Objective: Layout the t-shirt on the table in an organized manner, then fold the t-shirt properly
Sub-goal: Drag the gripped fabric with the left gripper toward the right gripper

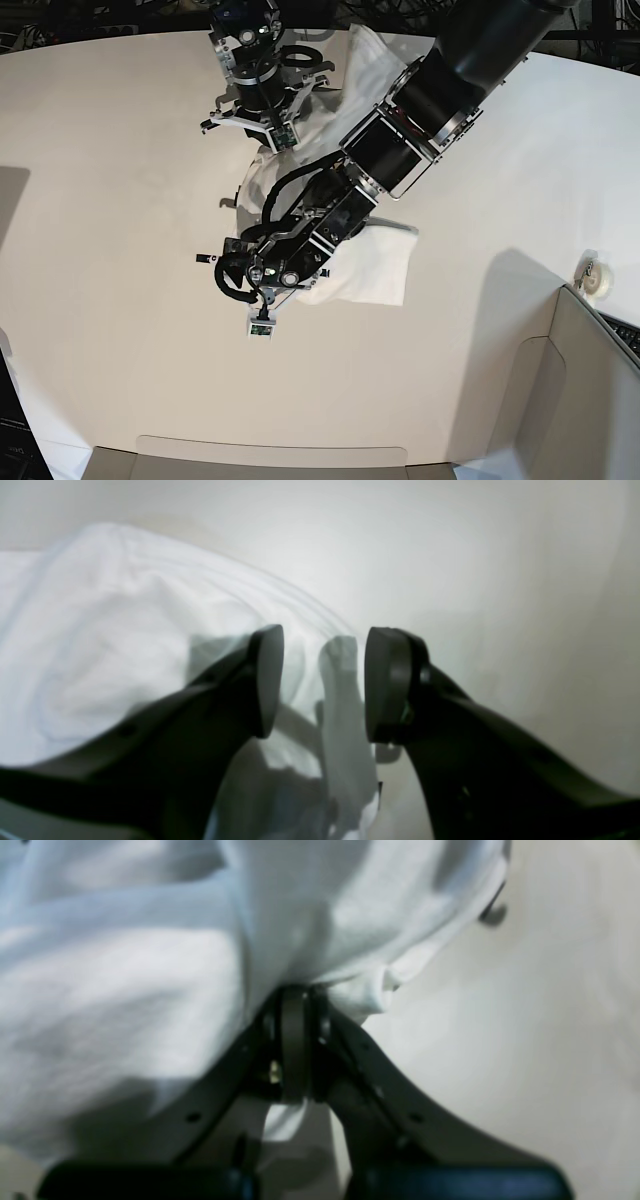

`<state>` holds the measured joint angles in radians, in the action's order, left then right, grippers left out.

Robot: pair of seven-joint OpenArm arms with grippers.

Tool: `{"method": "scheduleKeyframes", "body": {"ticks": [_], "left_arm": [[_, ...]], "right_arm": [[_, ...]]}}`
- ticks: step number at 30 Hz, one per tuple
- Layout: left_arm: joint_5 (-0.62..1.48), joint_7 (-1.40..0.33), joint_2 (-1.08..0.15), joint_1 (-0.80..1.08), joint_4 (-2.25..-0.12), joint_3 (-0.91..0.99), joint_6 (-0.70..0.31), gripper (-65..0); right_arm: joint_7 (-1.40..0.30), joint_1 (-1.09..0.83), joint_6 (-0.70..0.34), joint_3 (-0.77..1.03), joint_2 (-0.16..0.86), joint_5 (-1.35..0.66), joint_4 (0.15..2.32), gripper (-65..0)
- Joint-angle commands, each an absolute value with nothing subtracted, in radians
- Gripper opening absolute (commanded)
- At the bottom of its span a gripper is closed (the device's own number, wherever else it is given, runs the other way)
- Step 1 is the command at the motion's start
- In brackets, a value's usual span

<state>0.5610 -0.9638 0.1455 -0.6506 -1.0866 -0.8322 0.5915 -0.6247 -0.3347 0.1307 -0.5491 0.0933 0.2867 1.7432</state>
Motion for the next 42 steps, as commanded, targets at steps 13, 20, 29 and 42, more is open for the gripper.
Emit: {"method": "scheduleKeyframes", "body": {"ticks": [13,20,29,42], "left_arm": [[0.567,-0.952,0.157,-0.677,-1.079,-0.892,0.698,-38.3],[0.568,-0.888,0.157,-0.653,-1.075,-0.895,0.698,-38.3],[0.570,-0.820,0.157,-0.627,-1.055,-0.900,0.698,-38.3],[0.572,-0.777,0.157,-0.605,-1.141,-0.900,0.698,-36.5]], "right_arm": [[-0.688,-0.348,0.105,-0.630,0.058,0.358,1.676,-65.0],[-0.688,-0.334,0.105,-0.653,0.062,0.358,1.673,-65.0],[-0.690,-0.298,0.105,-0.728,0.062,0.358,1.610,-65.0],[-0.690,-0.291,0.105,-0.734,0.062,0.358,1.596,-65.0]]}}
